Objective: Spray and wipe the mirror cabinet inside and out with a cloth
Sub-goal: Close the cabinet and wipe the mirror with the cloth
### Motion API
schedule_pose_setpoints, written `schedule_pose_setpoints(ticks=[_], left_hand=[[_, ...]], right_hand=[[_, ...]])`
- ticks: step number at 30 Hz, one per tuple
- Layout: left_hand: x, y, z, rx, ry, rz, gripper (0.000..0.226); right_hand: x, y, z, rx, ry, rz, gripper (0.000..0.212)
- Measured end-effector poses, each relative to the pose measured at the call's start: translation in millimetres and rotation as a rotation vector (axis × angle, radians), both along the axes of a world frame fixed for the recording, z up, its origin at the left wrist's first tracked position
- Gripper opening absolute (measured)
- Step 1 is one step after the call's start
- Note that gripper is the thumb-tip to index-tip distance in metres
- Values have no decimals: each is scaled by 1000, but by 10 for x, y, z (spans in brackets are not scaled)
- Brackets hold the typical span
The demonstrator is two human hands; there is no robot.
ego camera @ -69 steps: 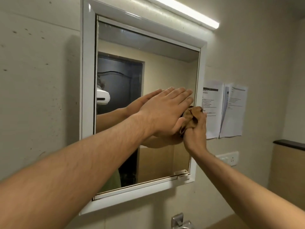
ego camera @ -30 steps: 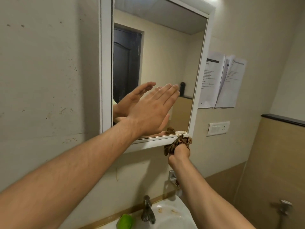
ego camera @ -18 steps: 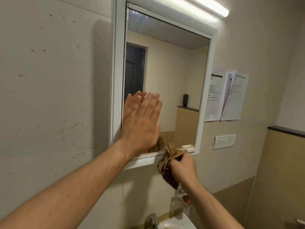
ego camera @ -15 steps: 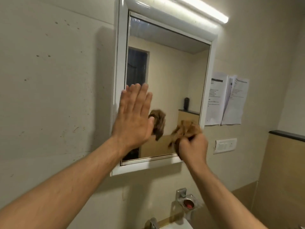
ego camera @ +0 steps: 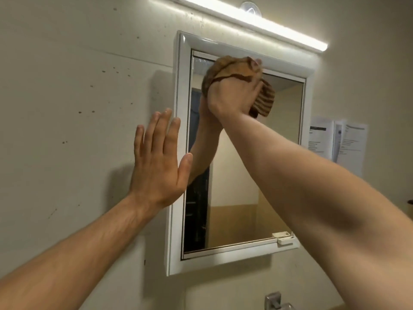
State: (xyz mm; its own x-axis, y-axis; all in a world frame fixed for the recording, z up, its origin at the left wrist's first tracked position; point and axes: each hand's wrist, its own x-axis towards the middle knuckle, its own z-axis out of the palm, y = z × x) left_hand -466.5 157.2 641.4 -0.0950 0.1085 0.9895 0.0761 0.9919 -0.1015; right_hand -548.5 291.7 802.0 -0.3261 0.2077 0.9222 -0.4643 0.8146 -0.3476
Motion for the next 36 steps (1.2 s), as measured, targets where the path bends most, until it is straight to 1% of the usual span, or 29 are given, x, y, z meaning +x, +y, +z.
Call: schedule_pose_setpoints(ticks=[1,2,3,4,5,6,7,8,9,10,11,13,15,16,17,18,19,21,23,24,26,28,30,31,32,33,34,35,36], left_hand=[[-12,-10,19,11,15,-33,76],[-28,-14,31,21,21,-59,75],[-52,-9,37,30,23,-80,74],[-78,5,46,38,22,-90,73],[-102,28,46,45,15,-91,73],[-130,58,43,47,4,-90,73],[-159,90,33,47,-11,-95,75],[-187,129,11,49,-30,-108,76],[-216,165,-7,49,-45,-120,76],[-247,203,-37,43,-61,-126,77],[-275,230,-82,40,-72,-127,77],[-312,247,-161,73,-50,-141,77],[-319,253,-173,144,-30,-168,71],[-318,255,-174,168,-34,-177,69],[-320,256,-167,172,-36,-184,68],[-327,270,-181,162,-38,-188,68],[-338,275,-178,145,-33,-184,68],[-355,271,-189,134,-21,-178,68],[-364,251,-196,152,4,-205,69],[-367,238,-197,156,24,-242,69],[-358,222,-205,126,79,-360,69],[-346,208,-214,86,123,-460,69],[-328,220,-216,89,129,-505,69],[-325,226,-224,105,121,-510,70],[-327,225,-234,118,113,-504,70],[-330,220,-242,118,108,-495,71],[-336,219,-234,112,106,-491,71],[-330,222,-233,108,96,-494,71],[-325,222,-232,108,90,-497,71]], right_hand=[[27,-34,-108,190,144,36,75],[27,-52,-233,399,275,121,70],[4,-20,-356,588,367,192,68],[-29,56,-398,733,430,206,68],[-78,146,-367,799,455,170,67],[-134,218,-303,754,449,101,65],[-181,281,-220,613,402,28,64],[-191,303,-143,424,319,-17,64],[-163,240,-80,265,239,-25,67],[-106,125,-64,183,185,24,71],[-24,-9,-95,183,188,96,73],[73,-172,-200,353,325,160,68],[72,-31,-142,538,448,41,63],[60,82,-60,598,473,-50,61],[45,156,47,612,474,-120,57],[33,196,122,595,467,-141,53],[49,186,175,562,472,-109,48],[128,88,150,429,470,56,38],[125,4,18,333,466,216,40],[92,4,-106,346,473,268,43],[-25,131,-508,477,504,344,46],[-166,346,-1141,650,504,435,44],[-267,600,-1871,874,455,504,44],[-298,703,-2110,1004,431,501,44],[-332,797,-2185,1131,420,482,44],[-365,855,-2082,1219,424,467,44],[-412,868,-1870,1245,457,440,45],[-432,832,-1612,1174,493,397,48],[-420,750,-1306,1011,499,330,53]])
